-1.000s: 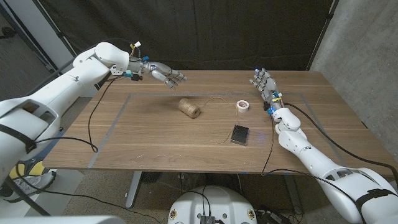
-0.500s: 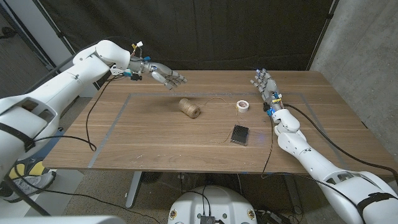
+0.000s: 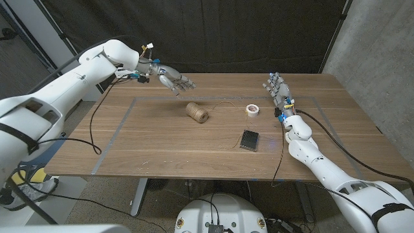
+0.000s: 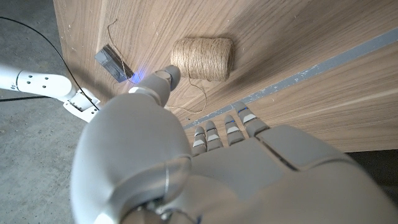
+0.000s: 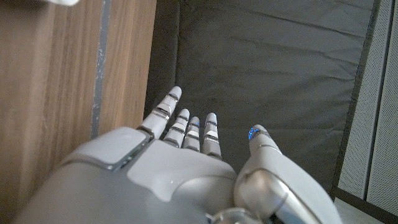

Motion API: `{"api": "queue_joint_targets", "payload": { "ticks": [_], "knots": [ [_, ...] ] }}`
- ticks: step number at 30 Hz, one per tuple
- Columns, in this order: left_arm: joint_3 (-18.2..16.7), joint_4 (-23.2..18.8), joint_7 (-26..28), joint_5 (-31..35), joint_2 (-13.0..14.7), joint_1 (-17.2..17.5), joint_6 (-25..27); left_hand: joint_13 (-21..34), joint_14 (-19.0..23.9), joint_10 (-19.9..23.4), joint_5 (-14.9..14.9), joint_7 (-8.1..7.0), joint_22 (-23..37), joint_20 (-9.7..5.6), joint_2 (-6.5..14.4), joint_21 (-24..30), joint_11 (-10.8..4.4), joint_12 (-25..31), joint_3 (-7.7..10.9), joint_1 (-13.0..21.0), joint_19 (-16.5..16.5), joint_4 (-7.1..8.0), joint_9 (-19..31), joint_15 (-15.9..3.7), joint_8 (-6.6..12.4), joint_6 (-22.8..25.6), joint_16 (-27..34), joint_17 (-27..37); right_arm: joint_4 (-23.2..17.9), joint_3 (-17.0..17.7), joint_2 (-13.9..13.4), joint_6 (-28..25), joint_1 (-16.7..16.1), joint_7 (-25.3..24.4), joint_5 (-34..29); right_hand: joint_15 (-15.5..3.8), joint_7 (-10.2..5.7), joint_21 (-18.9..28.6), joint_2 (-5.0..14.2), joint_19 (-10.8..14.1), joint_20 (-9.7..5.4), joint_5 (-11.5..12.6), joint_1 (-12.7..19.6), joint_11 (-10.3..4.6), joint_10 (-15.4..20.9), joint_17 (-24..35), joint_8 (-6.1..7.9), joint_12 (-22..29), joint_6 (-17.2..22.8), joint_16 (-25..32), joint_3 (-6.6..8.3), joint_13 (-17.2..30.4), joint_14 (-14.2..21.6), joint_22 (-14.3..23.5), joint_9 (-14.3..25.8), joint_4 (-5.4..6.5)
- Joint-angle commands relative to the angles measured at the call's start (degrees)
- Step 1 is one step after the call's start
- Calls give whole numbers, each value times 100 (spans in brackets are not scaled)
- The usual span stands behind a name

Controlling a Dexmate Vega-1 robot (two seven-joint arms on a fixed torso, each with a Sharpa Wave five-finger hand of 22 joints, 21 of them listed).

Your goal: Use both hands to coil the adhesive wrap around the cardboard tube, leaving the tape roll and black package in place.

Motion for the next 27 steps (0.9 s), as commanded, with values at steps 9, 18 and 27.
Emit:
{"api": "queue_joint_targets", "payload": {
  "ticks": [9, 18, 27],
  "knots": [
    [346, 427, -261, 418, -294, -347, -334, 39, -151, -205, -111, -2, 33, 34, -38, 0, 87, -29, -70, 196, -95, 29, 14, 66, -40, -178, -40, 26, 234, 81, 114, 190, 25, -77, 54, 29, -45, -12, 5, -54, 4, -19, -61, 40, -144, 29, -13, -33, -149, -15, 2, 11, -106, 15, 9, -20],
    [511, 581, -335, 628, -412, -474, -549, 65, -278, -368, -219, -11, 33, 35, -76, -19, 141, -64, -149, 286, -173, 61, 16, 103, -63, -337, -55, 29, 354, 115, 175, 262, 50, -84, 88, 60, -53, -17, 7, -100, 27, -20, -78, 28, -279, 39, -16, -40, -246, -20, -9, 11, -188, 15, 12, -17],
    [621, 788, -396, 742, -545, -616, -744, 78, -337, -429, -270, 7, 34, 41, -77, -28, 165, -70, -186, 330, -220, 76, 16, 129, -57, -380, -57, 31, 411, 145, 212, 317, 50, -104, 111, 78, -60, -19, 5, -128, 33, -21, -94, 25, -329, 46, -9, -32, -287, -13, -19, 11, -216, 15, 14, -13]
  ]
}}
